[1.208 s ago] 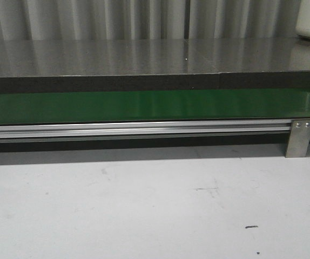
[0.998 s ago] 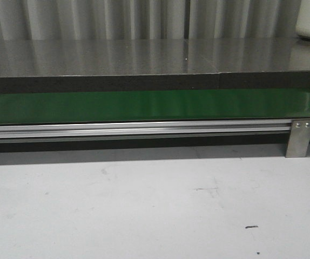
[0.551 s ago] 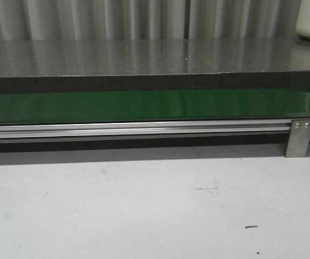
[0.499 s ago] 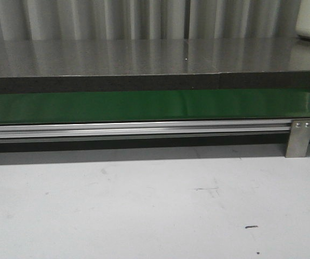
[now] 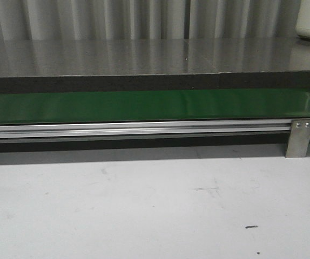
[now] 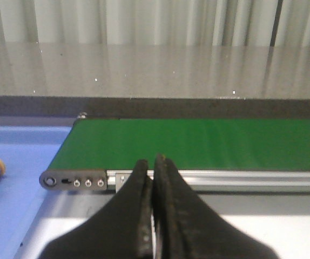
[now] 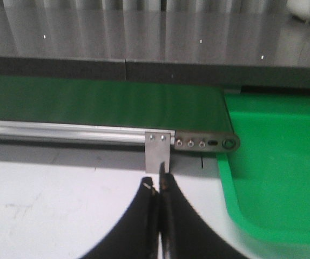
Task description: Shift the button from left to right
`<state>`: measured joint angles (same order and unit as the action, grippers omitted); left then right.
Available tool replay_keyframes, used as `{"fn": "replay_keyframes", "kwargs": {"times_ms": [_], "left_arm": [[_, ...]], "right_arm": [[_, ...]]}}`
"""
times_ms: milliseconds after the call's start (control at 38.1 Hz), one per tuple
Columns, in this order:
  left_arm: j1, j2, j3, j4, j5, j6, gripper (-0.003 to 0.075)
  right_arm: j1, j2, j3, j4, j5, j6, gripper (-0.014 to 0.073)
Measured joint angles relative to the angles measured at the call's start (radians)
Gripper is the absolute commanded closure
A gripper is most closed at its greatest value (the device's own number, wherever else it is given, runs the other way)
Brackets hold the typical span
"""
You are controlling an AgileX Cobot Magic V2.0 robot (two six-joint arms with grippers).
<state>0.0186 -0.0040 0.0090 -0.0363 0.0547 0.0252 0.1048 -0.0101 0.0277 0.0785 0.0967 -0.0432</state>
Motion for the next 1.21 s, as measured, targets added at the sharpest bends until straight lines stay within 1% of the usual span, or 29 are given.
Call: {"fn": "replay_keyframes", "kwargs": {"times_ms": [131, 236, 341, 446, 578, 709, 840, 866, 892, 919, 945, 998, 1024, 1050, 1076, 1102, 1129, 1181, 1208], "left_arm": [[0.0, 0.0, -0.004, -0.006, -0.123, 0.0, 0.0741], [0.0, 0.0, -0.048, 0.006, -0.138, 0.0, 0.0741], [0.0, 0.026, -0.143, 0.049, -0.135, 0.0, 0.0741], [0.0, 0.113, -0.254, 0.079, -0.067, 0.0, 0.0741], [0.0, 0.302, -0.397, 0.086, 0.076, 0.0, 0.0741], [0.0, 0.417, -0.438, 0.088, 0.113, 0.0, 0.0741], [0.0, 0.437, -0.438, 0.09, 0.121, 0.0, 0.0738], [0.0, 0.437, -0.438, 0.09, 0.121, 0.0, 0.0727], [0.0, 0.437, -0.438, 0.09, 0.121, 0.0, 0.0706], [0.0, 0.437, -0.438, 0.09, 0.121, 0.0, 0.0665], [0.0, 0.437, -0.438, 0.09, 0.121, 0.0, 0.0622], [0.0, 0.437, -0.438, 0.09, 0.121, 0.0, 0.0475], [0.0, 0.437, -0.438, 0.09, 0.121, 0.0, 0.0422], [0.0, 0.437, -0.438, 0.09, 0.121, 0.0, 0.0328], [0.0, 0.437, -0.438, 0.09, 0.121, 0.0, 0.0292], [0.0, 0.437, -0.438, 0.09, 0.121, 0.0, 0.0205], [0.0, 0.437, -0.438, 0.09, 0.121, 0.0, 0.016], [0.0, 0.437, -0.438, 0.09, 0.121, 0.0, 0.006], [0.0, 0.437, -0.438, 0.09, 0.121, 0.0, 0.0032]], "right_arm": [[0.002, 0.0, -0.027, 0.002, -0.022, 0.009, 0.0661], [0.002, 0.0, -0.116, 0.026, -0.012, 0.043, 0.0661], [0.002, 0.006, -0.23, 0.035, 0.021, 0.055, 0.0661], [0.002, 0.067, -0.337, 0.035, 0.074, 0.055, 0.0661], [0.002, 0.249, -0.475, 0.033, 0.157, 0.057, 0.0661], [0.002, 0.399, -0.532, -0.002, 0.168, 0.057, 0.0661], [0.002, 0.471, -0.537, -0.066, 0.171, 0.053, 0.0659], [0.002, 0.476, -0.537, -0.069, 0.171, 0.053, 0.0657], [0.002, 0.476, -0.537, -0.071, 0.172, 0.053, 0.0645], [0.002, 0.476, -0.537, -0.071, 0.172, 0.053, 0.0623], [0.002, 0.476, -0.537, -0.071, 0.172, 0.053, 0.0583], [0.002, 0.476, -0.537, -0.073, 0.172, 0.053, 0.0472], [0.002, 0.476, -0.537, -0.073, 0.172, 0.053, 0.0407], [0.002, 0.476, -0.537, -0.073, 0.172, 0.053, 0.0337], [0.002, 0.476, -0.537, -0.073, 0.172, 0.053, 0.0281], [0.002, 0.476, -0.537, -0.073, 0.172, 0.053, 0.0207], [0.002, 0.476, -0.537, -0.073, 0.172, 0.053, 0.0154], [0.002, 0.476, -0.537, -0.078, 0.172, 0.053, 0.0018], [0.002, 0.476, -0.537, -0.078, 0.172, 0.053, -0.0042]]}}
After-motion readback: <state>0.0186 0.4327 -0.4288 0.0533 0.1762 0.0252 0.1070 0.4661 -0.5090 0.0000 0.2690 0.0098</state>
